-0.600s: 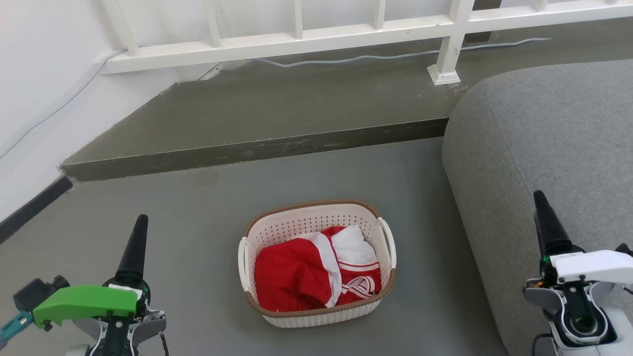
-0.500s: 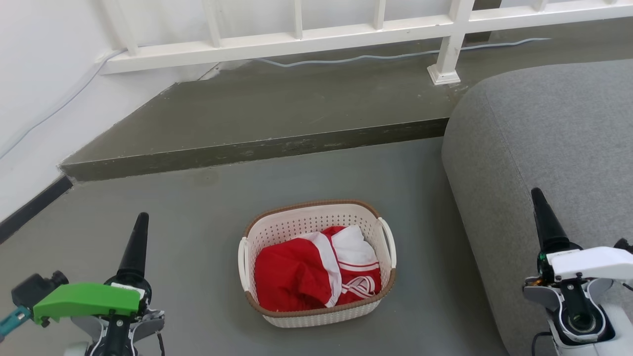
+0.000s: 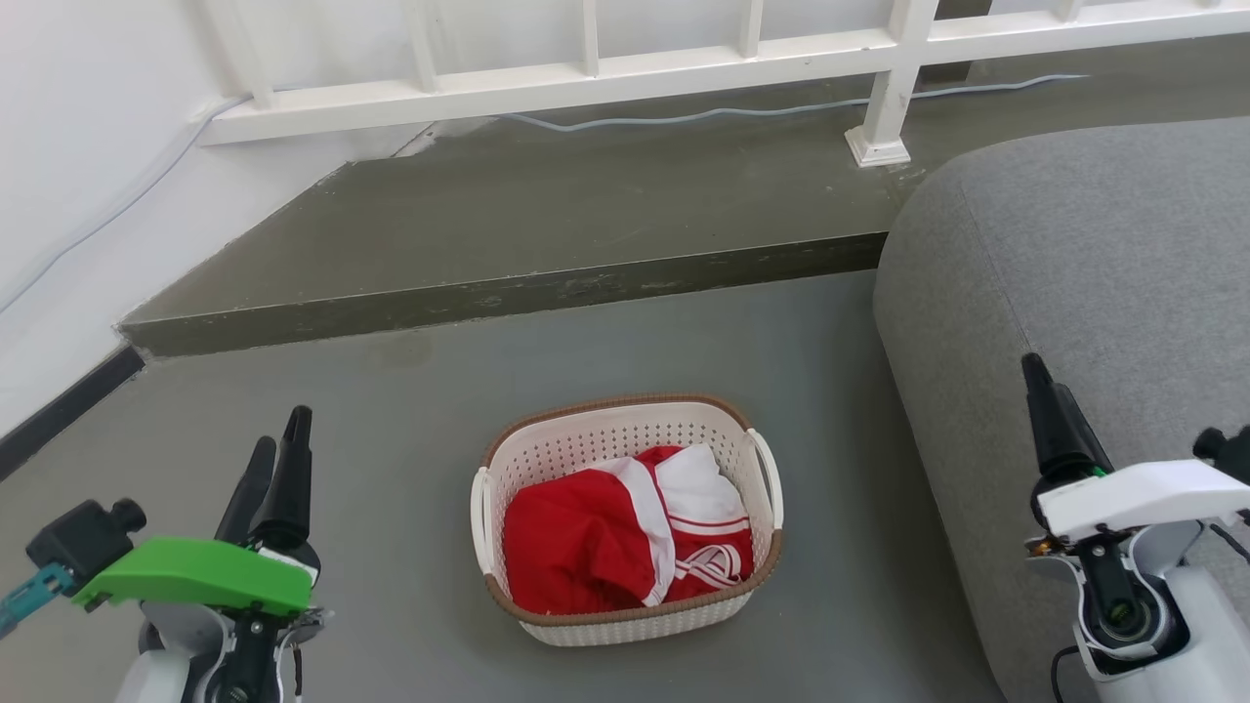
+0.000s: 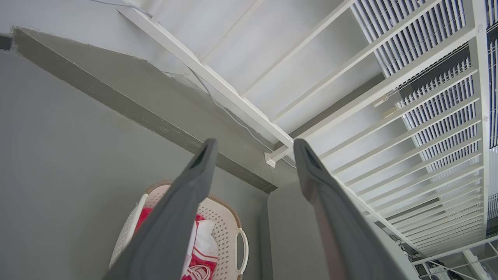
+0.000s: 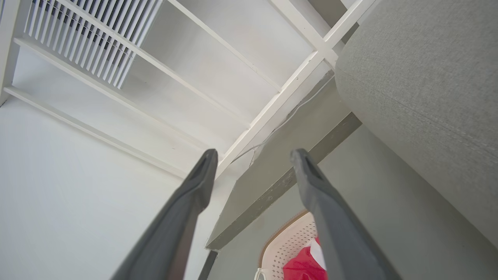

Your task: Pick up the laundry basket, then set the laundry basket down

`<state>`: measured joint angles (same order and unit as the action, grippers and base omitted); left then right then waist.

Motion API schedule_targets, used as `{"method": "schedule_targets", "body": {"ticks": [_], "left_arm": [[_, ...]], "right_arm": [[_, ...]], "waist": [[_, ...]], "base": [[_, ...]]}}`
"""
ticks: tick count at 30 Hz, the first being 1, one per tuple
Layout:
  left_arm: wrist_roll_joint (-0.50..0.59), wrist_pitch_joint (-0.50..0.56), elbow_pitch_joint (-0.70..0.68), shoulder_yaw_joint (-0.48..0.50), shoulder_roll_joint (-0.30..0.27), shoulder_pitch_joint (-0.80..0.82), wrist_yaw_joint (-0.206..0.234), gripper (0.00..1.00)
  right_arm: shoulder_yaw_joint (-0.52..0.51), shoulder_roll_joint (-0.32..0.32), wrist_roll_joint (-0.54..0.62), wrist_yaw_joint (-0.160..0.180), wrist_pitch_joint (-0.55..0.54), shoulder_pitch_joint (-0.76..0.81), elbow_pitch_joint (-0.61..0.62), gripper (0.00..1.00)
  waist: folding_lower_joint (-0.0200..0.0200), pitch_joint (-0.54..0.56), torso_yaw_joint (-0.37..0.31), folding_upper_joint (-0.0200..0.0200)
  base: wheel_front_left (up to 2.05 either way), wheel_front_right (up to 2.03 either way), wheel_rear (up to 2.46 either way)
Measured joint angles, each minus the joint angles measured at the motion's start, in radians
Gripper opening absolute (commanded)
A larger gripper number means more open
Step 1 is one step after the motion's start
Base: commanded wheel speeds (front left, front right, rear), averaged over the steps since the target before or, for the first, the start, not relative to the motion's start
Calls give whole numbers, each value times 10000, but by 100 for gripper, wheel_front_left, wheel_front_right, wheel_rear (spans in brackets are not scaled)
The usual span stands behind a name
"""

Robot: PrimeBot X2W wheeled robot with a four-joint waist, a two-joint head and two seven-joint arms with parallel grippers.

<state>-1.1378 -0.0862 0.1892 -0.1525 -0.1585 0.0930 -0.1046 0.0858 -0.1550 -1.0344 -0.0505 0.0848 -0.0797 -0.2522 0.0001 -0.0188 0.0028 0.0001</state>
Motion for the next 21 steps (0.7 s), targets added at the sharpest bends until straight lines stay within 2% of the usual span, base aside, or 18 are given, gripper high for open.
{"method": "schedule_targets", "body": {"ticks": [12, 21], "left_arm": [[2359, -337, -150, -685, -309, 176, 531, 100], [3710, -571, -322, -1020, -330, 250, 978, 100]], "right_arm": [[711, -314, 2123, 447, 339, -169, 125, 100], [1170, -441, 3590, 709, 569, -282, 140, 100]], "waist": [[0, -14, -13, 0], [0, -21, 29, 0]], "base": [[0, 0, 0], [0, 0, 0]]}}
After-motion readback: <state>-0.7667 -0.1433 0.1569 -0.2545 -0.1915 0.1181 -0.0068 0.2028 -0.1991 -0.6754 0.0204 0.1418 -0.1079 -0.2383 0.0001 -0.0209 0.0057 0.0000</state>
